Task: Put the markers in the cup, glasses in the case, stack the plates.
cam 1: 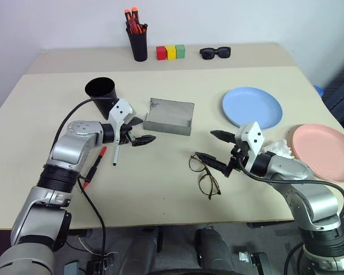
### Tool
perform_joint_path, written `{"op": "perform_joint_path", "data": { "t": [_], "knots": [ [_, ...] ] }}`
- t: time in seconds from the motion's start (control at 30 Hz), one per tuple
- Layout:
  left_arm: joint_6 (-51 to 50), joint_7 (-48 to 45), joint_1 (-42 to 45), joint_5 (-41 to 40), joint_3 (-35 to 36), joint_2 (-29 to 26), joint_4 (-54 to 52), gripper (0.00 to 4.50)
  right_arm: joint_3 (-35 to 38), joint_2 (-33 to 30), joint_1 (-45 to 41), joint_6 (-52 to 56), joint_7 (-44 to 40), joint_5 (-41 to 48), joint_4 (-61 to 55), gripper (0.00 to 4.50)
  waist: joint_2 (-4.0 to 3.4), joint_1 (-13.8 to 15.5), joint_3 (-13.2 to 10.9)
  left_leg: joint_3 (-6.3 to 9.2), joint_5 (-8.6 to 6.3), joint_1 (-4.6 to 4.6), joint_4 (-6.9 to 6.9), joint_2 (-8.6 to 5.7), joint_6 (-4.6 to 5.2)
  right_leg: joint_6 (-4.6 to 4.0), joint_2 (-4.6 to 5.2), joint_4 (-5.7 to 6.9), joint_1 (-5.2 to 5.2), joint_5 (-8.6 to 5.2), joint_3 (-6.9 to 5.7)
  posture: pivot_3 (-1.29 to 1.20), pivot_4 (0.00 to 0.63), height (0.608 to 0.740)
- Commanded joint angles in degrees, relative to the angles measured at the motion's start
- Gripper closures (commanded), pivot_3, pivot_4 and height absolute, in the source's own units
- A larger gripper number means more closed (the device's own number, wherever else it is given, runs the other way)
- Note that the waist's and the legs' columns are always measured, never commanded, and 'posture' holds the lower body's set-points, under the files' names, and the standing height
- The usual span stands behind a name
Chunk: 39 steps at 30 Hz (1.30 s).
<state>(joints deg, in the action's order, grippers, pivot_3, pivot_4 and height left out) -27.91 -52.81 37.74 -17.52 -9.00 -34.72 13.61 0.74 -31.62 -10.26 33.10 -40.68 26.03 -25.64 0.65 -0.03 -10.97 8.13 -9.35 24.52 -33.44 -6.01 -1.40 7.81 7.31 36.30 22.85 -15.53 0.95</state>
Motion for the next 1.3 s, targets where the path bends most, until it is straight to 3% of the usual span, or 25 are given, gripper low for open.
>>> {"op": "perform_joint_path", "data": {
  "t": [0.03,0.2,0.53,0.9,1.23,1.3],
  "knots": [
    [-3.13,3.7,-4.71,-1.42,6.32,-1.74,-6.61,0.06,0.6,0.24,0.09,-0.97,0.59,0.65,-2.8,0.0,0.0,-0.72,0.0,0.0,0.0,0.0,0.01,0.0,0.0,0.0,0.0,0.0,0.0,0.0,0.01,0.0,0.15,0.74],
    [-13.44,17.22,-13.08,-2.04,17.82,-1.65,-14.97,0.06,0.32,-0.02,-0.62,-1.29,-0.14,1.06,-1.71,0.0,0.0,-0.93,0.0,0.02,0.0,-0.03,0.02,0.09,0.0,0.0,-0.08,0.07,0.03,0.01,0.03,0.0,0.15,0.74],
    [-35.35,30.39,-18.35,-6.03,26.53,1.7,-31.88,0.06,-3.26,0.85,-7.31,-4.56,-4.9,-0.15,6.28,0.0,0.07,-0.62,0.0,0.04,-0.01,-0.03,-0.22,0.09,-0.02,0.01,-0.12,0.06,-0.13,0.05,0.01,0.0,0.15,0.74],
    [-55.49,27.85,-25.94,-10.61,32.46,-9.21,-39.28,0.06,-3.65,-0.85,-6.33,-4.82,-8.21,0.72,6.28,0.0,0.08,-0.45,0.0,-0.05,-0.11,-0.05,-0.2,0.49,-0.23,-0.34,-0.47,0.11,0.0,0.06,0.07,0.0,0.15,0.74],
    [-62.91,23.49,-25.29,-13.65,25.71,-16.77,-36.31,0.06,-4.63,-6.76,-3.34,-5.92,-15.14,1.22,1.67,0.0,0.09,-0.74,0.0,-0.16,-0.16,-0.04,-0.23,0.6,-0.3,-0.42,-0.5,0.07,0.02,0.09,0.11,0.0,0.15,0.74],
    [-62.42,23.53,-25.72,-13.24,24.5,-17.32,-35.6,0.56,-5.4,-7.19,-2.89,-6.66,-15.39,0.2,1.03,0.0,0.08,-0.76,0.0,-0.17,-0.17,-0.04,-0.22,0.62,-0.32,-0.43,-0.51,0.06,0.03,0.09,0.11,0.0,0.15,0.74]
  ]
}}
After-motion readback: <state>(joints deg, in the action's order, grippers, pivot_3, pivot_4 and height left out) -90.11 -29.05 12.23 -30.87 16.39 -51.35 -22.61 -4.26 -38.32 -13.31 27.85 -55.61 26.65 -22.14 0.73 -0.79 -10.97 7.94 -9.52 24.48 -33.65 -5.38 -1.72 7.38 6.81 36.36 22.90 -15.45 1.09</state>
